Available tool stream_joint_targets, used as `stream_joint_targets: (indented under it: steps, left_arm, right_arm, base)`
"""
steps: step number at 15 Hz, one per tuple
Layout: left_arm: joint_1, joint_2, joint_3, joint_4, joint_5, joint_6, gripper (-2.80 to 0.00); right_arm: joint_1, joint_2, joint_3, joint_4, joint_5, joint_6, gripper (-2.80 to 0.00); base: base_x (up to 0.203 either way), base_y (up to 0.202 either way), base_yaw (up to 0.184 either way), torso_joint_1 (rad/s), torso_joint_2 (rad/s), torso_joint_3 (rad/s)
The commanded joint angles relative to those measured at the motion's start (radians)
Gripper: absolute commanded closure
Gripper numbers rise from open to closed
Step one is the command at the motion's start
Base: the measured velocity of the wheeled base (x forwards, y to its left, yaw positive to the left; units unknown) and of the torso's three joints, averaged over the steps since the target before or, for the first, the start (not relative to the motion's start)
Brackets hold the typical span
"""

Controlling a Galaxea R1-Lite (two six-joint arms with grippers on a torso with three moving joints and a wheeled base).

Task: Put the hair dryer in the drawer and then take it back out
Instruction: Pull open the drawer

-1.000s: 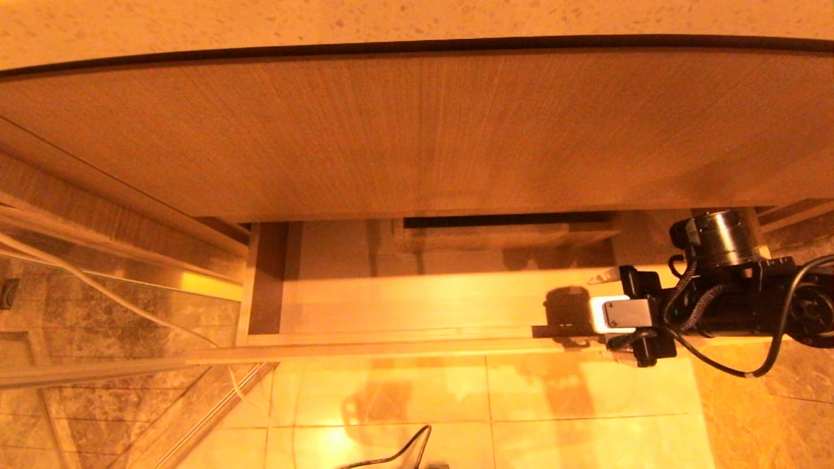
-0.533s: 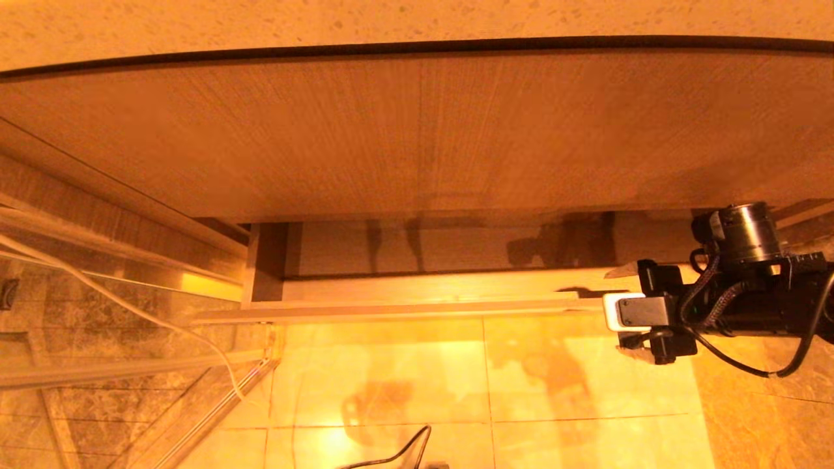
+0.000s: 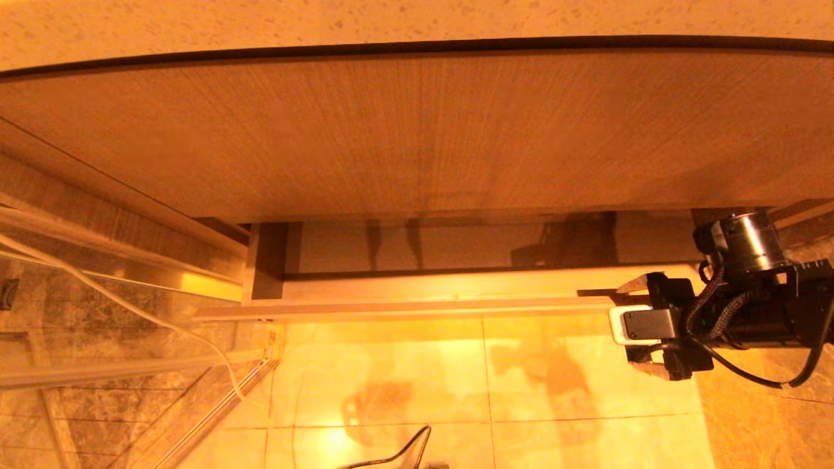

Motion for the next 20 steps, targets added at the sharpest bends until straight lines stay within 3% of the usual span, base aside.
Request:
stream_joint_targets:
  steps: [1, 9, 13, 17, 20]
  left_arm:
    - [0.0, 0.0, 0.0, 0.0, 0.0, 0.0, -2.8]
    - [0.0, 0.0, 0.0, 0.0, 0.0, 0.0, -2.8]
    - [0.0, 0.0, 0.0, 0.0, 0.0, 0.0, -2.8]
    - [0.0, 0.0, 0.0, 0.0, 0.0, 0.0, -2.8]
    - [0.0, 0.0, 0.0, 0.0, 0.0, 0.0, -2.8]
  right_arm:
    - [0.004, 0.001, 0.004, 0.001, -0.001, -0.007, -2.8]
    - [0.008, -0.012, 0.008, 0.023, -0.025, -0.019, -2.8]
    - [0.008, -0.157, 0.016, 0.054, -0.017, -0.016, -2.8]
    - [0.007, -0.351, 0.032, 0.254, -0.013, -0.024, -2.8]
    - [-0.004, -0.459, 0.063, 0.316, -0.025, -0.024, -2.8]
  base:
    - [0.0, 0.0, 0.0, 0.0, 0.0, 0.0]
    - [0.0, 0.0, 0.0, 0.0, 0.0, 0.0]
    - [0.0, 0.0, 0.0, 0.0, 0.0, 0.0]
    - [0.0, 0.0, 0.0, 0.0, 0.0, 0.0]
    - [0.0, 0.0, 0.0, 0.0, 0.0, 0.0]
